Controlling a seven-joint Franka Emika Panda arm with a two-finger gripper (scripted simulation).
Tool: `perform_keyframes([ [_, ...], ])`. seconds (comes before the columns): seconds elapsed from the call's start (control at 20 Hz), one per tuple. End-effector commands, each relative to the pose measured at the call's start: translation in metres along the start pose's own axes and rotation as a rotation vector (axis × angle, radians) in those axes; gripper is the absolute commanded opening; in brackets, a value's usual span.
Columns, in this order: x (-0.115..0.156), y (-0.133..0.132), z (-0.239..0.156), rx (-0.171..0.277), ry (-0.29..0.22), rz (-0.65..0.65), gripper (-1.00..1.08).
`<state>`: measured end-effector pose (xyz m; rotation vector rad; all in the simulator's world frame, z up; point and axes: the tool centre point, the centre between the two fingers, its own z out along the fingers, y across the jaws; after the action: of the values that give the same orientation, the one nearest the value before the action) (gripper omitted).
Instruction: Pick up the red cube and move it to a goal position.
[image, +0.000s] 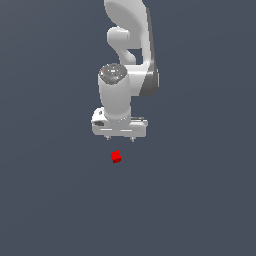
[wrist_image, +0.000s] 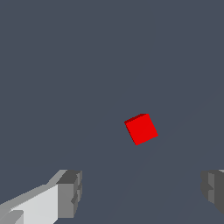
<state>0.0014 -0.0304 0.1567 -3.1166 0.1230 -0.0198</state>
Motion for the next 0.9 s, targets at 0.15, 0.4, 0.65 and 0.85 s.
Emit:
perform_keyframes([
  [0.15,0.000,0.000,0.002,0.000,0.000,-0.006,1.00],
  [0.4,0.001,0.003,0.013,-0.002,-0.002,-0.042,1.00],
  [0.65,0.002,0.008,0.035,-0.004,-0.004,-0.113,1.00],
  [0.85,0.005,0.014,0.062,-0.007,-0.008,-0.196,1.00],
])
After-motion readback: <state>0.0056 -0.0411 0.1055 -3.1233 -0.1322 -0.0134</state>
